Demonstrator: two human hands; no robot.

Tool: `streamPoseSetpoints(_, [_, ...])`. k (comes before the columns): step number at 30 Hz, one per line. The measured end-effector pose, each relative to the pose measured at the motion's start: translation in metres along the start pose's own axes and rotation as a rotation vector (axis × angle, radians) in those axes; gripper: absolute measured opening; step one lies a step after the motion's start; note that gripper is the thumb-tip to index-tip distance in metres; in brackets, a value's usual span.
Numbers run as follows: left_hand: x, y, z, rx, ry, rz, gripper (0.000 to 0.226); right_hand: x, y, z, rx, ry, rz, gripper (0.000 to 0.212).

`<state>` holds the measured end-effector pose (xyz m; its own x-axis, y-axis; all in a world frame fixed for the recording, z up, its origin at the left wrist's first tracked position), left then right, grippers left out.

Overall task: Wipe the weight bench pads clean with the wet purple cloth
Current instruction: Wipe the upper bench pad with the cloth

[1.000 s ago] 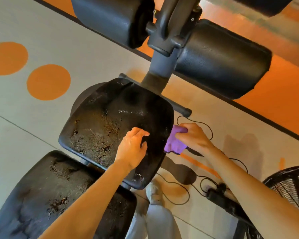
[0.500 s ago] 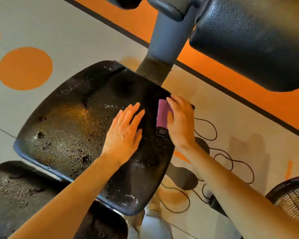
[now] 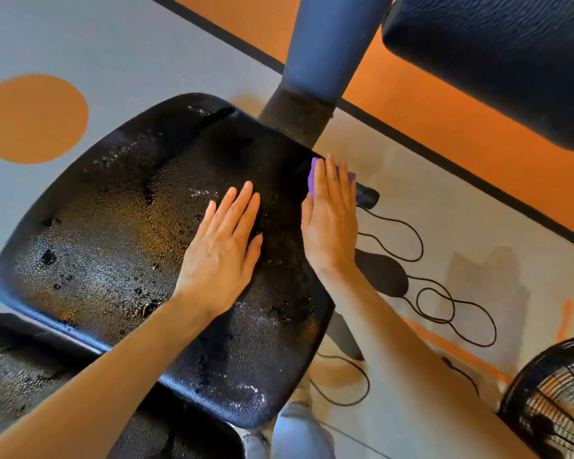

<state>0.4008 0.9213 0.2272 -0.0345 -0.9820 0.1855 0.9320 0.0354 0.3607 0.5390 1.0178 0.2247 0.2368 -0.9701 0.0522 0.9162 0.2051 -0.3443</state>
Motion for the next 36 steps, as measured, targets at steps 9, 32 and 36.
streamPoseSetpoints(9, [0.001,0.000,-0.004,-0.057,0.014,-0.002,0.060,0.007,0.010,0.001,-0.050,-0.064,-0.040,0.054])
streamPoseSetpoints(32, [0.001,0.001,-0.004,-0.132,0.065,0.001,0.061,-0.030,-0.008,-0.003,0.004,-0.040,-0.048,0.052])
streamPoseSetpoints(36, [0.000,0.001,-0.003,-0.104,0.087,-0.007,0.060,0.068,-0.036,-0.013,-0.052,-0.038,0.089,0.053])
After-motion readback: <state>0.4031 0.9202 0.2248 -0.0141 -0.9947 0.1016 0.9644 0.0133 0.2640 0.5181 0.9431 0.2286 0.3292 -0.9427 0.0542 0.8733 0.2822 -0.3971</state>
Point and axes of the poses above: each hand's wrist, its own x-axis away from the middle knuckle, its own z-axis out of the back of the hand, y = z × x, the point moved 5 cm from there along -x, towards the middle knuckle, and after that the axes turned 6 degrees about -y, right-handed, at the moved point
